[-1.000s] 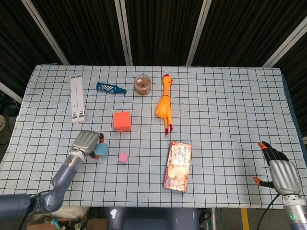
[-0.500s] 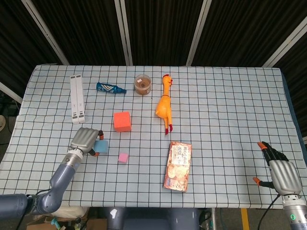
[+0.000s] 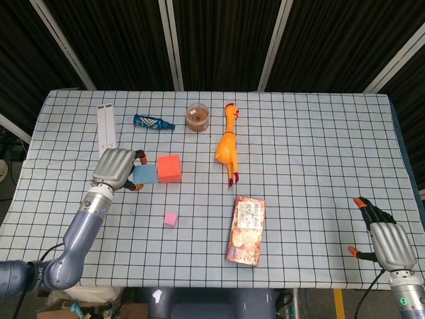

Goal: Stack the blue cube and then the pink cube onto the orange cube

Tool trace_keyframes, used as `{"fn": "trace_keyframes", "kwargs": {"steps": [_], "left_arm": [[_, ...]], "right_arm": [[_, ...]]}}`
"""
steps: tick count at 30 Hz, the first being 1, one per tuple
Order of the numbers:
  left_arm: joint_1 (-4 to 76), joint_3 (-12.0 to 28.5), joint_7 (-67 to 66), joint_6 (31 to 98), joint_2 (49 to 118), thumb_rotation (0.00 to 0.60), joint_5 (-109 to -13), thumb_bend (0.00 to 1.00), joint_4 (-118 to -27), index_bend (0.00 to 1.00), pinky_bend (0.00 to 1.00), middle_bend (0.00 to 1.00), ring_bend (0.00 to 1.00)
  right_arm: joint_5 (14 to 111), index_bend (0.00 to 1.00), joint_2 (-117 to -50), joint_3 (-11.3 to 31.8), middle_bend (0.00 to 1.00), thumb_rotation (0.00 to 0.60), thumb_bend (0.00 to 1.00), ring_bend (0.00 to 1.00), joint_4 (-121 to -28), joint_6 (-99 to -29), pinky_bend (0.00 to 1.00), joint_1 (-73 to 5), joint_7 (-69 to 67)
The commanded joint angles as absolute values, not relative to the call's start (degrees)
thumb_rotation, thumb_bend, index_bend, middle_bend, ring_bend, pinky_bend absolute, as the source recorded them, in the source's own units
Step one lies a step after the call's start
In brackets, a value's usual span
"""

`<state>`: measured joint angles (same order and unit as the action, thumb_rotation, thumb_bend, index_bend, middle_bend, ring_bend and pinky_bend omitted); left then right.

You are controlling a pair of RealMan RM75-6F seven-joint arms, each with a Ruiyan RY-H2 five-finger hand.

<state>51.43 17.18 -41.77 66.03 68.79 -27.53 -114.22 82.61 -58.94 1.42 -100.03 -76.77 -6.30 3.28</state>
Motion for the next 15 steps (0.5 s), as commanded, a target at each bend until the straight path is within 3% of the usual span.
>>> {"fn": "trace_keyframes", "kwargs": {"steps": [1, 7, 15], "left_arm": [[54.9, 19.9, -44.3, 67.9, 69.1, 0.6, -20.7, 0.47, -113.5, 0.53, 0.87, 0.94, 0.76], [59.9, 24.4, -44.9, 68.0, 72.7, 0.6, -7.1, 0.46, -108.4, 0.53, 0.87, 0.94, 0.76], [65.3, 25.3, -48.7, 75.0, 78.7, 0.6, -0.7, 0.44, -102.0, 0.54, 0.88, 0.95, 0.77]], "right_arm": [[82.6, 0.05, -59.0, 1.4, 0.09, 0.6, 0.13, 0.18, -100.0, -76.7, 0.24, -6.3, 3.4], [82.0, 0.05, -59.2, 1.5, 0.09, 0.6, 0.13, 0.18, -99.6, -76.4, 0.24, -6.4, 3.7], [80.9, 0.05, -59.6, 1.8, 0.09, 0.6, 0.13, 0.18, -98.8, -75.7, 0.24, -6.6, 3.8]]}}
